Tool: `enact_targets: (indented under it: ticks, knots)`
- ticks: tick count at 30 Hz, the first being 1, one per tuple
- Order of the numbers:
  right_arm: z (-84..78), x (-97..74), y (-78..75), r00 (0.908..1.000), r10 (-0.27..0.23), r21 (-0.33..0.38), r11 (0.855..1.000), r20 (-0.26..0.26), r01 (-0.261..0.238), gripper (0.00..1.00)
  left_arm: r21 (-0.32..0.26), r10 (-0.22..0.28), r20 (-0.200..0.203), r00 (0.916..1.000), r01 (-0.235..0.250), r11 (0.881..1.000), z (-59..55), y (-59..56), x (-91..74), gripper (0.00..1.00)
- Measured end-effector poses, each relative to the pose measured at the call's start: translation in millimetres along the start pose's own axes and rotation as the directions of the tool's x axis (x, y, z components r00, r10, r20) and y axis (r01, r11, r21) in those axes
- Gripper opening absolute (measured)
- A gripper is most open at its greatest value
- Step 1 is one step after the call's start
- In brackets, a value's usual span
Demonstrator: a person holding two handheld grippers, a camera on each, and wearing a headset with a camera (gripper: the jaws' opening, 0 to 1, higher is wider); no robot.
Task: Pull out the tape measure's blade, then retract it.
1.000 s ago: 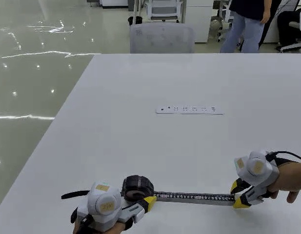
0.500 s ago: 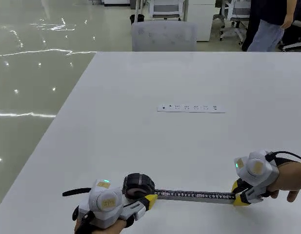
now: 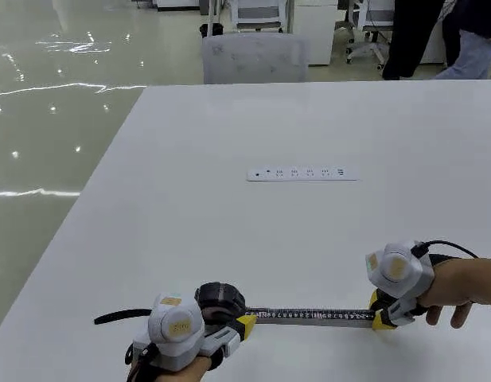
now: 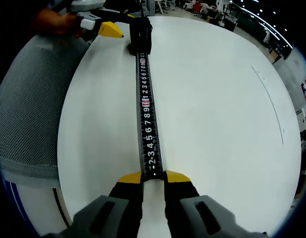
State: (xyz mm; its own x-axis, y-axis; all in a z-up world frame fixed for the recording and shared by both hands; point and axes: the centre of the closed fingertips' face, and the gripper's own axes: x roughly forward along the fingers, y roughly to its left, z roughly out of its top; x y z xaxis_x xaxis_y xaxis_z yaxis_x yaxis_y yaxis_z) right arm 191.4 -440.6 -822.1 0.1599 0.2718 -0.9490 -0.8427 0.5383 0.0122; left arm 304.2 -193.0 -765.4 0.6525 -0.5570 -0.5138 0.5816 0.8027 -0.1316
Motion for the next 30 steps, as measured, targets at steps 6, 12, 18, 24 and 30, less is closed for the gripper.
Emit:
enact_targets:
  ticks: [6,12,18,24,30]
  knots:
    - [1.0,-0.4,-1.4,0.9996,-0.003,-0.013,1.0,0.027,0.004,0.14,-0.026,0.056,-0.026,0.9981,-0.057,0.998,-4.3,8.2,11.5,0.8]
    - [1.5,0.3,-0.6,0.9997,0.0,-0.014,1.0,0.025,0.001,0.14,-0.026,0.065,-0.03,0.9974,-0.066,0.997,-2.9,3.3,18.0,0.77]
    - [2.8,-0.5,0.1,1.0,0.002,-0.014,1.0,0.006,-0.002,0.13,-0.039,0.065,-0.053,0.9965,-0.067,0.997,0.6,-2.3,25.4,0.67]
    - [1.6,0.2,-1.4,1.0,0.002,-0.008,1.0,-0.006,-0.002,0.13,-0.046,0.109,-0.079,0.9909,-0.113,0.993,-0.8,1.8,28.0,0.67]
    - [1.3,0.5,-2.0,0.9999,0.001,0.002,1.0,-0.012,-0.001,0.13,-0.005,0.149,-0.081,0.9854,-0.15,0.989,-2.3,5.2,27.7,0.63]
